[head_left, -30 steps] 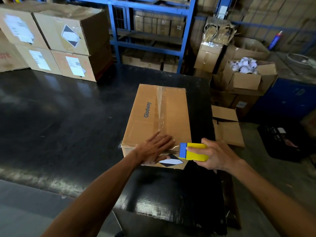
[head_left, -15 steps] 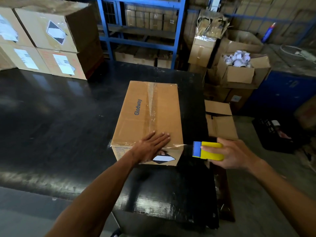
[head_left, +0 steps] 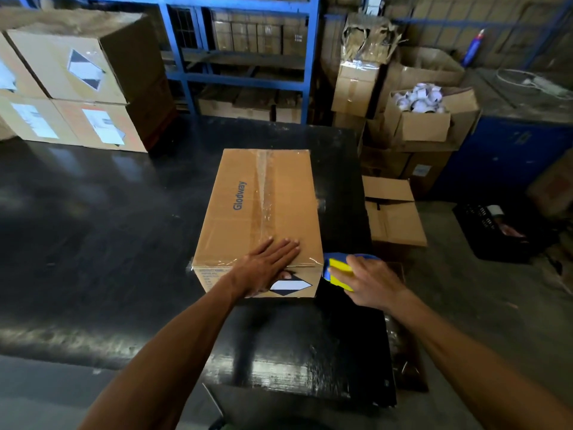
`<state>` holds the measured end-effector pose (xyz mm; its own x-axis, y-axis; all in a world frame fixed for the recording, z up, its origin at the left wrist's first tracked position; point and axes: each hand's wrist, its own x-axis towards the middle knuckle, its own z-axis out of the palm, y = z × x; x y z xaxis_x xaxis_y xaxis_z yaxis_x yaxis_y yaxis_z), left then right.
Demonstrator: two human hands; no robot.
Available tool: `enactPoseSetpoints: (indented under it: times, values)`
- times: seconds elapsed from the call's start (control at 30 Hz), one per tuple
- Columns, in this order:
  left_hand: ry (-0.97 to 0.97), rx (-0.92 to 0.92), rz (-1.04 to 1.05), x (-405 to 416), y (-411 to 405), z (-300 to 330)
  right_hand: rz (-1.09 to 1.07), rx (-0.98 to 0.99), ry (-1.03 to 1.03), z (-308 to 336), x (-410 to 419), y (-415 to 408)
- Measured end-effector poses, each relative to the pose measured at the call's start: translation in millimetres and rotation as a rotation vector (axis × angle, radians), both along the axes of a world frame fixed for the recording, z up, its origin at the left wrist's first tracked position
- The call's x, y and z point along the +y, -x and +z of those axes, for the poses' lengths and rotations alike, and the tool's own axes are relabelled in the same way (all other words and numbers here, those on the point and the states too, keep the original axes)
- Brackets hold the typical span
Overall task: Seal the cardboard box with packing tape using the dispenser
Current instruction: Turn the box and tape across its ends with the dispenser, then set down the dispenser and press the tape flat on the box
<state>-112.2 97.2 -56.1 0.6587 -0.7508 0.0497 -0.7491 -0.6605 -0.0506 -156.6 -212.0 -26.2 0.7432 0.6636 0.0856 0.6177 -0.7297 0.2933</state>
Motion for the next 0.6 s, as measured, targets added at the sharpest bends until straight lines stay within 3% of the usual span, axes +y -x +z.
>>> enactPoseSetpoints:
  times: [0.2, 0.3, 0.43, 0.5, 0.6]
  values:
    - [0.022, -0.011, 0.106, -22.0, 6.2, 6.6, -0.274, 0.137, -0.184, -3.7, 6.4, 6.1]
    - [0.119, 0.118, 0.411, -75.6, 19.9, 19.8, -0.562, 0.271, -0.461, 1.0, 3.0, 5.6]
    - [0.138, 0.231, 0.667, -108.9, 20.4, 21.0, -0.961, 0.546, -1.063, -8.3, 6.0, 4.7]
    - [0.114, 0.316, 0.687, -109.3, 14.2, 23.6, -1.074, 0.607, -1.211, -28.6, 7.0, 4.3]
    - [0.097, 0.375, 0.698, -110.8, 8.6, 24.6, -1.14, 0.66, -1.273, -49.3, 16.6, 14.1]
